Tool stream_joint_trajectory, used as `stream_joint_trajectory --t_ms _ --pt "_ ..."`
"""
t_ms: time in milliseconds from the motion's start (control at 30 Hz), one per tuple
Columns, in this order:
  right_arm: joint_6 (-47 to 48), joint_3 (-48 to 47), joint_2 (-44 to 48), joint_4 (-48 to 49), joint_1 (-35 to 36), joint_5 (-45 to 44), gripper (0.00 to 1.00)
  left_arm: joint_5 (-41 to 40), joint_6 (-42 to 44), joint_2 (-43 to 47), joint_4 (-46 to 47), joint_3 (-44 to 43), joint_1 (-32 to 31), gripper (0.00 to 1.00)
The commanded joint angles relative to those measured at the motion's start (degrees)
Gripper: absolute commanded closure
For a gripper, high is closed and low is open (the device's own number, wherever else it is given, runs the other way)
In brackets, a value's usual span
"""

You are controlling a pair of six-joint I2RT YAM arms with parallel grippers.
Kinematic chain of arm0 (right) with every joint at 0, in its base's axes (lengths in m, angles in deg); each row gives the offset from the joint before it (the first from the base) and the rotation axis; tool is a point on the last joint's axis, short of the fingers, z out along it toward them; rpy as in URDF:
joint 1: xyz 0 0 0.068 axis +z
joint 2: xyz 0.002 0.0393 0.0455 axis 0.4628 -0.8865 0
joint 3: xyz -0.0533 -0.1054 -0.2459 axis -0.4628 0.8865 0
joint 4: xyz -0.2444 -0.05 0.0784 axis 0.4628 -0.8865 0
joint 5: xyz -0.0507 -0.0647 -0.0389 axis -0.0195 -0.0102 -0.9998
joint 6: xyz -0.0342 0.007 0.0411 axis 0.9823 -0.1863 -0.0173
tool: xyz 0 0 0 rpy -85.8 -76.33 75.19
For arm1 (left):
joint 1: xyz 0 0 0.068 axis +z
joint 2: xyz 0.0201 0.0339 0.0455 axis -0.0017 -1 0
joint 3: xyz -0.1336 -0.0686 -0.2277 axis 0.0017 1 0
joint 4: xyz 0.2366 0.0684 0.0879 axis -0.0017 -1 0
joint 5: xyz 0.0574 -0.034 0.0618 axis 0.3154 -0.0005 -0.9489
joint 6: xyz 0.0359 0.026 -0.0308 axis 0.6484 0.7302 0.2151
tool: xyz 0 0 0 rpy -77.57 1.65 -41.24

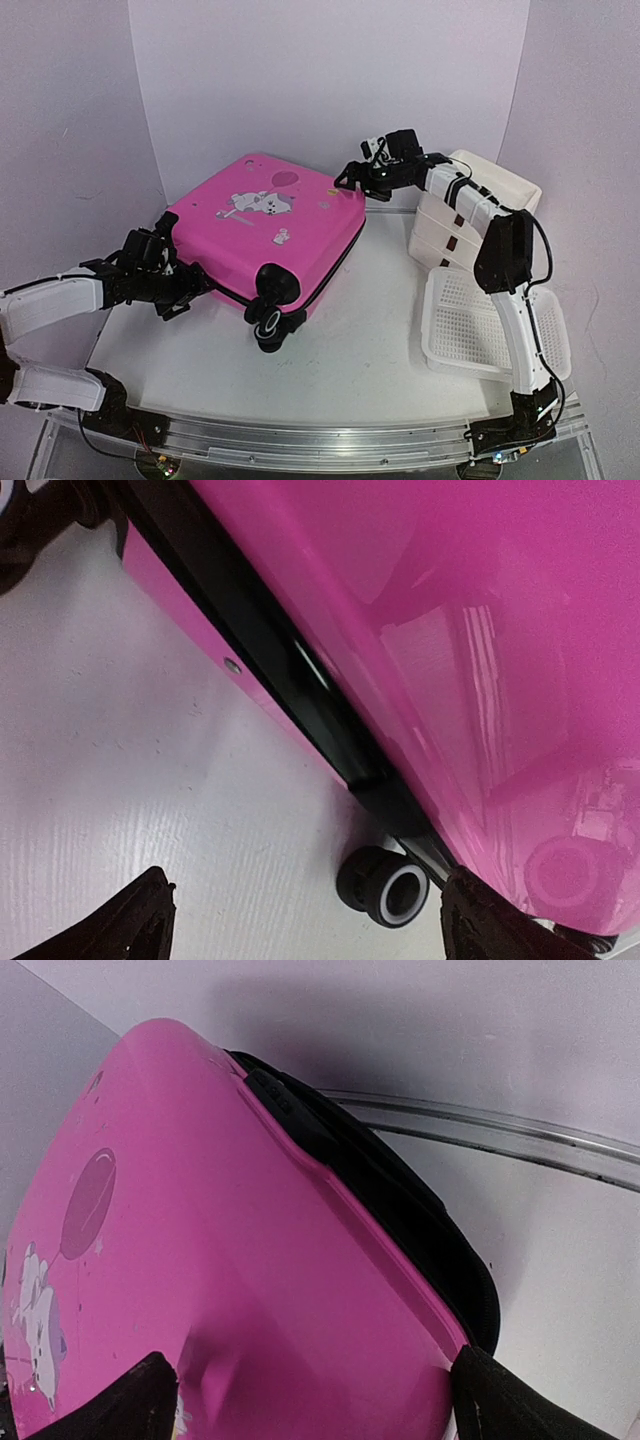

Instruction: Open, take out, and arrange the luggage

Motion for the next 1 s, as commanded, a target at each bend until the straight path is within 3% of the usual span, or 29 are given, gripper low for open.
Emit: stream_joint_trajectory --t_ms 0,267,467,667,800,867,967 --pt "-4.1 12.2 7.0 10.8 3.5 21.8 0.07 -3.4 8.3 -4.8 -2.8 -8.6 3.4 0.06" --pt "-4.6 34.6 19.5 18.4 9.5 29.9 0.14 -1.8 17.0 -19.6 -5.2 -24.0 10.0 0.08" --pt "-9.6 49.9 27.7 23.2 17.8 24.8 0.16 -1.9 23.5 -30.2 -9.5 -37.5 13.0 0.09" --pt "-16.0 60.9 34.8 31.2 27.5 13.9 0.14 -2.3 30.4 -38.7 -20.6 -53.6 16.2 0.1" --pt "-15.4 66.2 42.2 29.9 27.8 5.7 0.07 -8.7 33.6 -37.1 -27.5 -58.2 16.9 0.08" --pt "-10.7 65.9 45.8 23.9 27.8 1.8 0.02 -11.0 33.8 -33.3 -29.7 -56.3 17.6 0.08" --pt "-5.8 65.4 49.4 17.6 27.1 -2.1 0.02 -14.6 33.2 -22.9 -30.2 -50.7 18.4 0.06"
